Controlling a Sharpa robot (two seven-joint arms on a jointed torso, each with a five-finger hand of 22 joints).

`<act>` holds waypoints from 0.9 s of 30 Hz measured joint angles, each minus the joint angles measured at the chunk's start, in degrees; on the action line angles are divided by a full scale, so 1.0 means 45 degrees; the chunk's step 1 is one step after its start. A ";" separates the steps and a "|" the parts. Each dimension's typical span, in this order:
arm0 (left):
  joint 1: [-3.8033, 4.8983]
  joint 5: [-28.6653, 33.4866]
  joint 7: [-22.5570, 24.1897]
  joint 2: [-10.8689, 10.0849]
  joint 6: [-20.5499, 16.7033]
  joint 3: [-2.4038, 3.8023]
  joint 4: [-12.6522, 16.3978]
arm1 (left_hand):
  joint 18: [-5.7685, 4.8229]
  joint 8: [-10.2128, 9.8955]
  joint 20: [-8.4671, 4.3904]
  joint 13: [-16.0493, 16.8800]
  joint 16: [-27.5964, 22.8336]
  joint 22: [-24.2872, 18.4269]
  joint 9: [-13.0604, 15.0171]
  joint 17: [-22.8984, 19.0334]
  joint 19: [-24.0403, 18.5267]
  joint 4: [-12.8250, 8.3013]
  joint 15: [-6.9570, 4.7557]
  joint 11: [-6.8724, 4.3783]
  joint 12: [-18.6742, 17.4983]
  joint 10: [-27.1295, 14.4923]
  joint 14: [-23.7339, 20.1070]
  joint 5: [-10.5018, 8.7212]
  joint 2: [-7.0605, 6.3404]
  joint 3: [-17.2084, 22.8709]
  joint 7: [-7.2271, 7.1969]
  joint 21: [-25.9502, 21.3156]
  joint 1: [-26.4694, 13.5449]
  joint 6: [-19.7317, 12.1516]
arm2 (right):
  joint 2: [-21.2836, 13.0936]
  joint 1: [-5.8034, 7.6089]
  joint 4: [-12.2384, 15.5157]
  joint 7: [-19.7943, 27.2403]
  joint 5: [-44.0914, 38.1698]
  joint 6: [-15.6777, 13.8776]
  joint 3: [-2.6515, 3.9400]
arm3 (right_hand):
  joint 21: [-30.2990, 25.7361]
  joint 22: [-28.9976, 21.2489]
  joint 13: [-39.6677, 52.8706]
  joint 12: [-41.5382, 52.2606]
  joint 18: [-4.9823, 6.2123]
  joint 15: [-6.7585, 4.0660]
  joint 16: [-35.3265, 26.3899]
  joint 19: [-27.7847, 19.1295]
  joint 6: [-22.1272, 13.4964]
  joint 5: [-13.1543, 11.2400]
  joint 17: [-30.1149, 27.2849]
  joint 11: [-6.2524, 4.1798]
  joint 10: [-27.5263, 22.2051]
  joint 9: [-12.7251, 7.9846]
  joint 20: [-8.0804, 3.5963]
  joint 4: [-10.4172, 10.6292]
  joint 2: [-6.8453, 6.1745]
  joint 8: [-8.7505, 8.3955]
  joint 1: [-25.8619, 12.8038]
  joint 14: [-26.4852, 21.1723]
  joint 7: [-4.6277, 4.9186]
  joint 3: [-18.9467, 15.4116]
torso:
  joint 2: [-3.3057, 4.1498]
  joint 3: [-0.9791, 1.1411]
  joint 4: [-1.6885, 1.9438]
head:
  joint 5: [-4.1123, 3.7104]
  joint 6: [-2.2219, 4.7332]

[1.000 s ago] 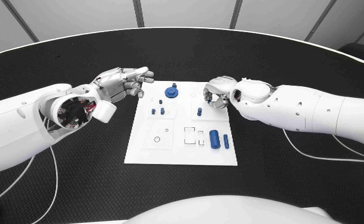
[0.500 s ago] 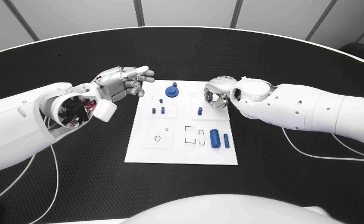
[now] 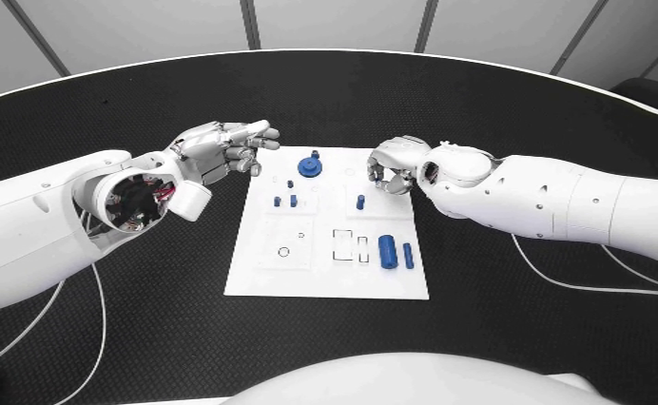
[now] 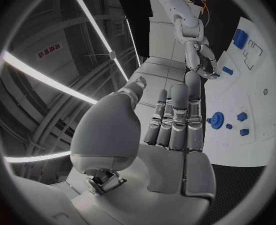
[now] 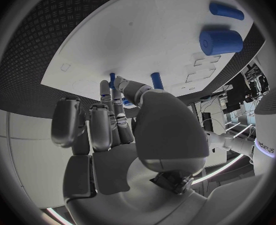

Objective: Assemble the parts on the task board

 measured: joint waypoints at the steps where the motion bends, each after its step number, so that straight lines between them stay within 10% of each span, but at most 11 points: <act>1: 0.0000 0.0000 -0.0002 0.0003 0.0003 0.0000 -0.0007 | 0.0000 0.0000 0.0000 0.0000 0.0000 0.0000 0.0000 0.0000 0.0000 0.0000 0.0000 0.0000 0.0000 0.0000 0.0000 0.0000 0.0000 0.0000 0.0000 0.0000 0.0000 0.0000 | -0.0034 -0.0001 0.0032 -0.0006 0.0000 -0.0064 0.0001 | 0.0000 0.0000 0.0000 0.0000 0.0000 0.0000 0.0000 0.0000 0.0012 0.0000 0.0000 0.0000 0.0000 -0.0001 0.0000 0.0000 0.0000 0.0000 0.0000 0.0000 0.0011 0.0000 | 0.0000 -0.0001 0.0000 | -0.0001 0.0005; 13: -0.0002 0.0000 -0.0027 0.0021 0.0022 -0.0001 -0.0118 | 0.0000 0.0000 0.0000 -0.0001 0.0000 -0.0010 -0.0001 -0.0014 0.0000 0.0000 0.0000 0.0000 0.0000 0.0000 0.0000 0.0000 0.0000 0.0000 0.0047 -0.0051 0.0000 -0.0047 | -0.0799 0.0003 0.0927 -0.0208 0.0185 -0.0455 0.0022 | 0.0000 0.0000 -0.0002 0.0000 0.0001 0.0000 0.0000 -0.0001 0.0011 -0.0011 -0.0002 0.0042 0.0042 0.0022 0.0001 0.0001 -0.0001 0.0000 0.0000 0.0000 0.0011 -0.0002 | 0.0000 -0.0007 -0.0017 | -0.0015 0.0057; 27: -0.0012 0.0000 -0.0035 0.0171 0.0117 -0.0001 -0.0371 | -0.0001 0.0000 0.0000 -0.0001 0.0000 -0.0009 -0.0001 -0.0013 0.0000 0.0038 0.0000 0.0000 0.0000 0.0001 0.0001 0.0000 0.0000 -0.0037 0.0047 -0.0051 0.0000 -0.0047 | -0.1930 0.0323 0.4166 -0.0369 0.0326 -0.1024 0.0199 | 0.0059 0.0000 -0.0019 -0.0012 0.0000 -0.0045 0.0000 -0.0001 0.0053 0.0025 -0.0004 -0.0013 0.0097 0.0051 0.0001 -0.0070 -0.0003 -0.0011 0.0000 -0.0047 -0.0032 0.0069 | -0.0055 -0.0010 -0.0027 | 0.0121 0.0181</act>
